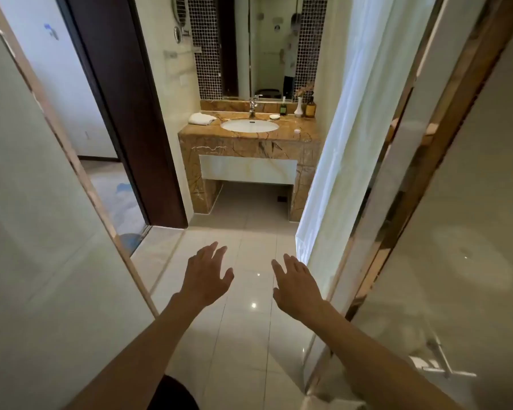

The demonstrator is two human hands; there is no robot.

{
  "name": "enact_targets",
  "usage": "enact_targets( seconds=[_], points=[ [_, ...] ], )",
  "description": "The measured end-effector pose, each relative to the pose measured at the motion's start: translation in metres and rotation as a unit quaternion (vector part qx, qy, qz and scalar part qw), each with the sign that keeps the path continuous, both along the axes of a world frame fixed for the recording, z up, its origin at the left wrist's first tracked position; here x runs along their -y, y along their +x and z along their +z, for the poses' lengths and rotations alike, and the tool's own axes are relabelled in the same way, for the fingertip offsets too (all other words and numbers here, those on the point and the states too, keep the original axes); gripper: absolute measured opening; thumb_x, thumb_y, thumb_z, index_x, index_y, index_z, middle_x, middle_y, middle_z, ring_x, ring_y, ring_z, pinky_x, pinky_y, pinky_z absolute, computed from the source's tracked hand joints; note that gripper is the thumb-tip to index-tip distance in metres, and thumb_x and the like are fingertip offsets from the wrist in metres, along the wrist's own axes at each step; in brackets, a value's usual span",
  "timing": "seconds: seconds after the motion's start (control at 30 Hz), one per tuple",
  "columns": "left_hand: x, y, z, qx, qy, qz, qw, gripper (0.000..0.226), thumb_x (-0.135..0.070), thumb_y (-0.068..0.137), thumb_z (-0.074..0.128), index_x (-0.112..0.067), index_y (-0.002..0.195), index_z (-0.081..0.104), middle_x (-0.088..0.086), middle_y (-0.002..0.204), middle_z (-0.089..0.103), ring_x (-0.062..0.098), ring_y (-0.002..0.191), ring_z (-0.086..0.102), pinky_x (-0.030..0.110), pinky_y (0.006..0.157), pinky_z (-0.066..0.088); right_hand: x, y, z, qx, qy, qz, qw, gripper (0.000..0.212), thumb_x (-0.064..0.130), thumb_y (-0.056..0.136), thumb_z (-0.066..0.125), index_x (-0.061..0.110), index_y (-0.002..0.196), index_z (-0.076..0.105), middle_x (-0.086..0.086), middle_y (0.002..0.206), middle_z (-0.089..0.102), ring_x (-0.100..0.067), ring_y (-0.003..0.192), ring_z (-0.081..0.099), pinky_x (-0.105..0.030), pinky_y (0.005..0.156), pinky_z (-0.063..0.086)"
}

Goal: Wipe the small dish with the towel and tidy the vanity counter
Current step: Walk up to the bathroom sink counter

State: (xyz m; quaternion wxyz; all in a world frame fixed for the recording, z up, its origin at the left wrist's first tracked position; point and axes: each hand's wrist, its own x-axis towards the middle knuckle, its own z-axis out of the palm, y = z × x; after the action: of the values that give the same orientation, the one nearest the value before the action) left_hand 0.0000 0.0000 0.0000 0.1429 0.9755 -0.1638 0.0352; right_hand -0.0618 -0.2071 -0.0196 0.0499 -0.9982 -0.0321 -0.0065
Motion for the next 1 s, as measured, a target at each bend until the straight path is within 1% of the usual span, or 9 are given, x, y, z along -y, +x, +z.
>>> enact_targets(
  seconds=[0.07,0.27,0.43,0.63,0.77,0.87,1.0],
  points=[
    [0.007,0.017,0.004,0.001,-0.016,0.009,1.0,0.059,-0.041,0.09,0.05,-0.017,0.142,0.036,0.008,0.154,0.033,0.027,0.141,0.03,0.045,0.114,0.026,0.011,0.021,0.0,0.0,0.012,-0.002,1.0,0.065,0.028,0.096,0.049,0.012,0.151,0.018,-0.022,0.158,0.016,-0.036,0.147,0.014,-0.043,0.119,0.013],
    [0.018,0.067,0.007,-0.003,-0.006,0.033,0.999,0.059,-0.041,0.09,0.048,-0.017,0.143,0.035,0.008,0.154,0.033,0.026,0.141,0.029,0.043,0.113,0.026,0.021,0.089,0.005,0.021,0.007,0.022,0.999,0.063,0.027,0.096,0.047,0.012,0.15,0.018,-0.023,0.158,0.016,-0.037,0.146,0.014,-0.044,0.119,0.013],
    [0.018,0.11,-0.002,-0.025,-0.011,0.033,0.999,0.059,-0.04,0.091,0.047,-0.017,0.143,0.034,0.008,0.154,0.031,0.025,0.141,0.028,0.043,0.114,0.025,0.018,0.137,-0.01,0.009,0.007,0.032,0.999,0.061,0.025,0.096,0.048,0.013,0.149,0.021,-0.022,0.158,0.018,-0.038,0.146,0.015,-0.044,0.119,0.014],
    [0.01,0.186,-0.01,-0.042,-0.017,0.035,0.998,0.059,-0.041,0.092,0.045,-0.018,0.145,0.031,0.006,0.157,0.027,0.025,0.143,0.025,0.043,0.115,0.021,0.013,0.21,-0.021,0.006,-0.007,0.037,0.999,0.06,0.024,0.096,0.048,0.012,0.148,0.021,-0.023,0.157,0.019,-0.038,0.146,0.016,-0.044,0.118,0.015],
    [0.009,0.244,-0.006,-0.033,-0.021,0.02,0.999,0.059,-0.042,0.092,0.044,-0.019,0.144,0.031,0.006,0.156,0.027,0.025,0.143,0.024,0.042,0.116,0.021,0.016,0.263,-0.016,0.018,-0.011,0.027,0.999,0.057,0.021,0.096,0.047,0.011,0.147,0.024,-0.024,0.155,0.024,-0.038,0.144,0.02,-0.044,0.118,0.016],
    [0.009,0.277,-0.005,-0.025,-0.014,0.007,1.0,0.057,-0.043,0.091,0.044,-0.02,0.142,0.033,0.005,0.155,0.03,0.025,0.142,0.026,0.045,0.114,0.024,0.017,0.294,-0.014,0.038,-0.011,0.017,0.999,0.055,0.021,0.095,0.049,0.011,0.144,0.028,-0.024,0.152,0.03,-0.038,0.142,0.026,-0.043,0.118,0.02],
    [0.012,0.318,-0.008,-0.026,-0.017,-0.002,1.0,0.058,-0.044,0.089,0.046,-0.019,0.14,0.035,0.007,0.153,0.033,0.026,0.139,0.031,0.047,0.112,0.027,0.021,0.331,-0.017,0.032,-0.016,0.005,0.999,0.055,0.022,0.094,0.052,0.012,0.143,0.03,-0.023,0.149,0.034,-0.037,0.139,0.031,-0.042,0.116,0.023]
  ],
)
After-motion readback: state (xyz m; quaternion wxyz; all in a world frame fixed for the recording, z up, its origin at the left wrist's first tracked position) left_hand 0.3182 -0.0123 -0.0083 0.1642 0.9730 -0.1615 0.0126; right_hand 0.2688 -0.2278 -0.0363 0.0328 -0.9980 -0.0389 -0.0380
